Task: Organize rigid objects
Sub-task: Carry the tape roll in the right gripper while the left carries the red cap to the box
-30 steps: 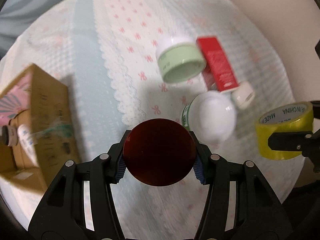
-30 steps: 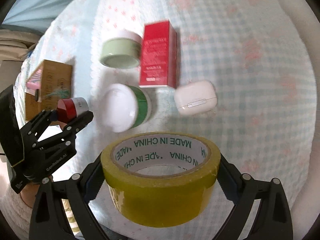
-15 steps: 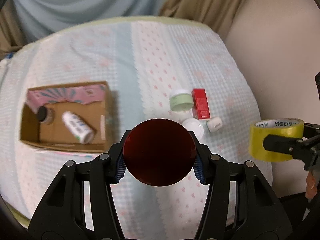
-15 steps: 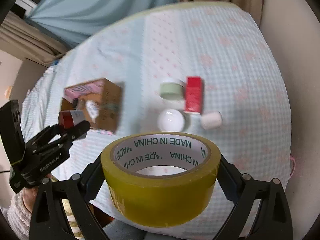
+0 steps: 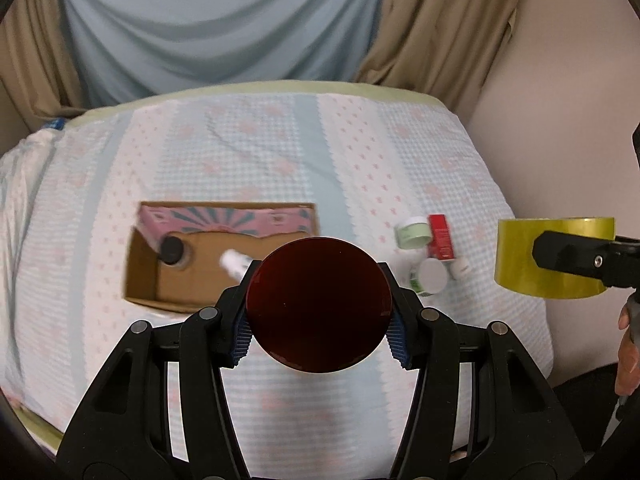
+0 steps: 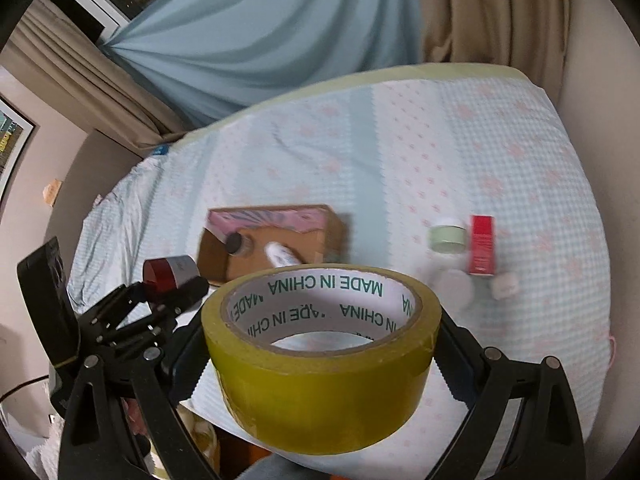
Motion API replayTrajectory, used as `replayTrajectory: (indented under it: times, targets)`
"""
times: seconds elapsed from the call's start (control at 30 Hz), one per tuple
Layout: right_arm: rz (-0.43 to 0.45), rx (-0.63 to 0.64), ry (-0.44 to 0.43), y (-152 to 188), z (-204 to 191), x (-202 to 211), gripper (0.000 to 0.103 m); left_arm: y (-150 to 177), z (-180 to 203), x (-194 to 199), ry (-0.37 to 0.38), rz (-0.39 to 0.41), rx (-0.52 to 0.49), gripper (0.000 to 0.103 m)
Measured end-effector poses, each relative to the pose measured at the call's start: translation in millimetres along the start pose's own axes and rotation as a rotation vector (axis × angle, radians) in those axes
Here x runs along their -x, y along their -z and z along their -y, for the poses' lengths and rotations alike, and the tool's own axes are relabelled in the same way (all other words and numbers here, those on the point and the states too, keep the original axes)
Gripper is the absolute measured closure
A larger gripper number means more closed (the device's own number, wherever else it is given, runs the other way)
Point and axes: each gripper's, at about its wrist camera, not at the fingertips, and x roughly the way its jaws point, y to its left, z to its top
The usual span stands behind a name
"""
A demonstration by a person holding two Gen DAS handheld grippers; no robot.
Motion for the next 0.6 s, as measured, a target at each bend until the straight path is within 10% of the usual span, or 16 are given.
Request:
replayTrajectory:
  times: [0.6]
  targets:
    - [-0.018,-0.219,0.041,-2,-142,-122,0.007,0,-195,-35,0.028,-0.122,-0.080,0.053]
